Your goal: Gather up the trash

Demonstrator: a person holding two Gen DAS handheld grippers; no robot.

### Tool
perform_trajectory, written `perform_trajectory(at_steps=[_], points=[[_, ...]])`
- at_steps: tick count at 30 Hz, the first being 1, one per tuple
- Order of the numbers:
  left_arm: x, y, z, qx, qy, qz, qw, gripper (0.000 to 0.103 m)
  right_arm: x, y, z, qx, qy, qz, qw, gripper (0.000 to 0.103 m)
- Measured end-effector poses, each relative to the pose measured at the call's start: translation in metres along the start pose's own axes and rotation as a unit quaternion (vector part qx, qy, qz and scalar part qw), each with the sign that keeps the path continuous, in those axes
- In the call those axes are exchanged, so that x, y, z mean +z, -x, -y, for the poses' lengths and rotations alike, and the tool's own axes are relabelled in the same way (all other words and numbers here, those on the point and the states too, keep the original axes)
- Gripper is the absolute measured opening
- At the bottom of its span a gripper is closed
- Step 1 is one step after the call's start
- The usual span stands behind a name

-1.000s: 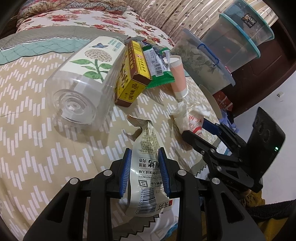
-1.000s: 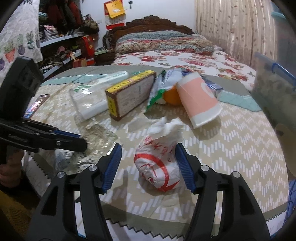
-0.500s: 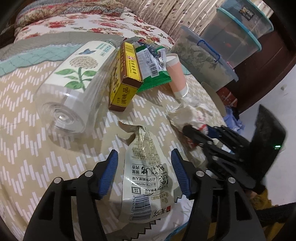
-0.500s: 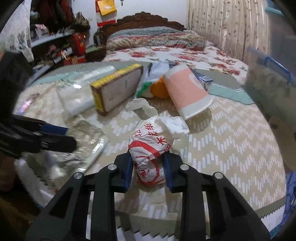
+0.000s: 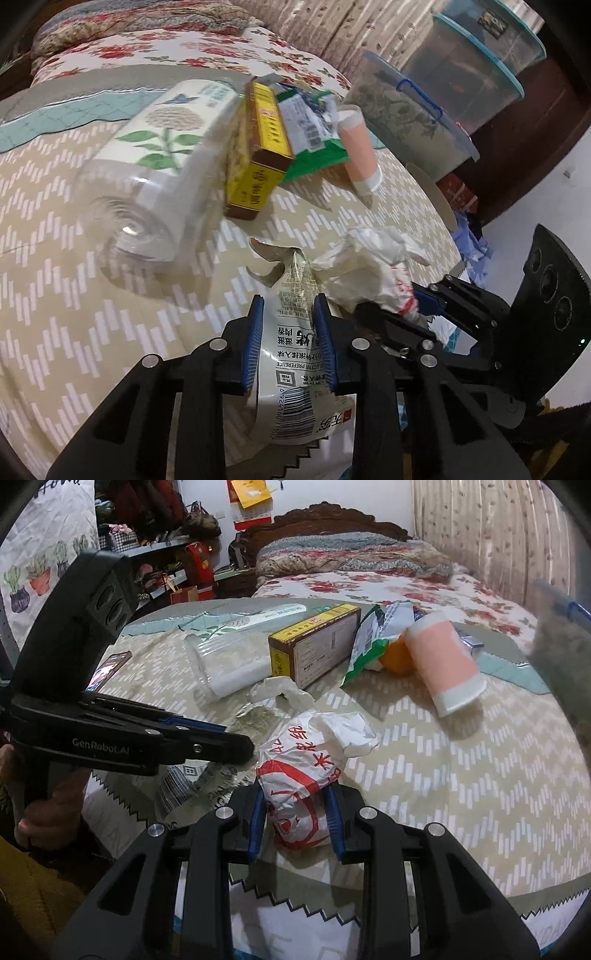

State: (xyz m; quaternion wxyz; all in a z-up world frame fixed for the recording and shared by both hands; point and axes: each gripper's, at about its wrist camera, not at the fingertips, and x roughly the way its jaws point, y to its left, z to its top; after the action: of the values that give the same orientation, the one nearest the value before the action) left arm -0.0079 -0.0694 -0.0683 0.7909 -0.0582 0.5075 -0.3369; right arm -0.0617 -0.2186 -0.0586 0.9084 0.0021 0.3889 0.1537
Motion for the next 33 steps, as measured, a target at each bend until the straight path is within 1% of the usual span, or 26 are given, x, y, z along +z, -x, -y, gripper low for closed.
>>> perform_trajectory(at_steps=[4,7,10,33], points=[[0.000,0.004,-0.008,-0.007,0.011,0.004,0.9999,0.026,0.003,0.003,0.006,-0.009,-0.013,0.012,1.000,0.031],[-0.002,0.005,-0.008,-0.004,0.007,0.007,0.9999,0.026,0.003,0.000,0.012,-0.015,-0.028,0.006,0.999,0.031],[-0.003,0.007,-0.008,-0.004,0.005,0.009,0.9999,0.026,0.002,-0.003,0.017,-0.009,-0.042,0.003,0.999,0.031],[-0.006,0.009,-0.009,-0.008,0.007,0.011,0.9999,0.026,0.004,-0.011,0.018,-0.006,-0.041,-0.003,0.999,0.032]])
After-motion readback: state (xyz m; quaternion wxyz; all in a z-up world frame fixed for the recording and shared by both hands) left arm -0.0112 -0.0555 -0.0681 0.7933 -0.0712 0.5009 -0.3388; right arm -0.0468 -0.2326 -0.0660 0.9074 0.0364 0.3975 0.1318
